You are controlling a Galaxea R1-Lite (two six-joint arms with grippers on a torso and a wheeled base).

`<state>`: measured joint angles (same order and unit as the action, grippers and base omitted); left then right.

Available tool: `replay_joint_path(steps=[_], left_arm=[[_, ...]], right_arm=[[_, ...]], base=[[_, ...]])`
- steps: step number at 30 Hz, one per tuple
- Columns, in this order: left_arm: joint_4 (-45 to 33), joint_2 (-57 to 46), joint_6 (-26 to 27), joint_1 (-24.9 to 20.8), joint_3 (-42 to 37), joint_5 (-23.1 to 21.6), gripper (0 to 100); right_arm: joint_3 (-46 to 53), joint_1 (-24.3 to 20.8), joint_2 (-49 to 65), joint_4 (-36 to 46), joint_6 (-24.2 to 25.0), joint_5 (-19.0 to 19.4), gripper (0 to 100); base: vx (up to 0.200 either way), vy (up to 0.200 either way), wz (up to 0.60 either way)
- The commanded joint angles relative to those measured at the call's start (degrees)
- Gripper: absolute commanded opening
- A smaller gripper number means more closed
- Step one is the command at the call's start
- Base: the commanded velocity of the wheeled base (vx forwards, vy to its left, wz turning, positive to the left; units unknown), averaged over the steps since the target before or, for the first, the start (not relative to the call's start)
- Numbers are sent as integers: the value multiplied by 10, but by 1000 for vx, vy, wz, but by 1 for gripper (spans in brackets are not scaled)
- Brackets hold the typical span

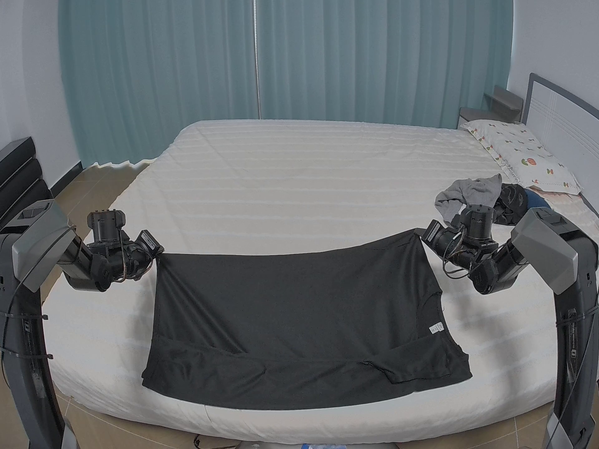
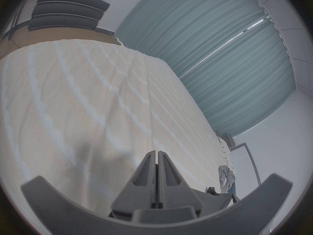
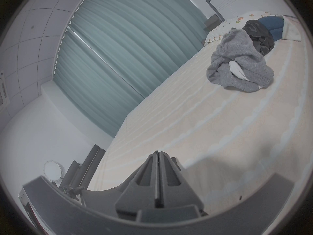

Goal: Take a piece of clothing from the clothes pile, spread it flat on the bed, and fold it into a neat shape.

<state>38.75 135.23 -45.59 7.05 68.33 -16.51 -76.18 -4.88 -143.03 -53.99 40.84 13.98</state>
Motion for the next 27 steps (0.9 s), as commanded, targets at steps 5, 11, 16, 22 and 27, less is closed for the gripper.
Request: replay_joint_path(steps=[5, 11, 16, 22, 27], left_arm=[[0, -3, 2, -2, -4, -2, 0], [0, -4, 4, -5, -13, -5, 0], [0, -2, 5, -9, -12, -5, 0], [7, -6, 6, -7, -12, -5, 0], [12, -13, 6, -5, -16, -5, 0]], right_arm=[[12, 6, 21, 0, -1, 0, 0], [14, 14, 21, 3, 0, 0, 0], [16, 20, 16, 6, -2, 0, 0], [18, 14, 11, 13, -2, 3, 0], [24, 14, 18, 13, -2, 5, 0]], base=[[0, 0, 0], [0, 0, 0], [0, 0, 0], [0, 0, 0], [0, 0, 0]])
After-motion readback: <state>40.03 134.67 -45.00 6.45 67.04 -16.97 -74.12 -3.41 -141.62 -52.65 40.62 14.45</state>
